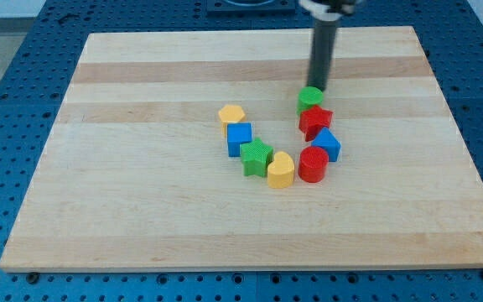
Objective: Push the red star to the left
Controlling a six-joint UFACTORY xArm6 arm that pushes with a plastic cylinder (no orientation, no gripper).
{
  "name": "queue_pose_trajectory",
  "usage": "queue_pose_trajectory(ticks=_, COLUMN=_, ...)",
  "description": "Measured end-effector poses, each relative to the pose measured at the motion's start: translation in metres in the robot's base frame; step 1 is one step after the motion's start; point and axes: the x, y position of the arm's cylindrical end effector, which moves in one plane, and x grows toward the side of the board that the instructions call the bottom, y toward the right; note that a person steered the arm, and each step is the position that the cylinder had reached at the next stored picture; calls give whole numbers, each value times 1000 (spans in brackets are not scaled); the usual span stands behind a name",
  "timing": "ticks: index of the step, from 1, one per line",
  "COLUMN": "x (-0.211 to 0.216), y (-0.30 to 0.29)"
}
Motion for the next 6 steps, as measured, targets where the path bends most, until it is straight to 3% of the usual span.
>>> queue_pose_trajectory(ticks=1, x=22, y=39)
queue_pose_trajectory(ticks=3, x=84, y=-2)
queue_pose_trajectory(ticks=5, x=69, y=-51)
queue_pose_trajectory(ticks=6, x=51, y=-25)
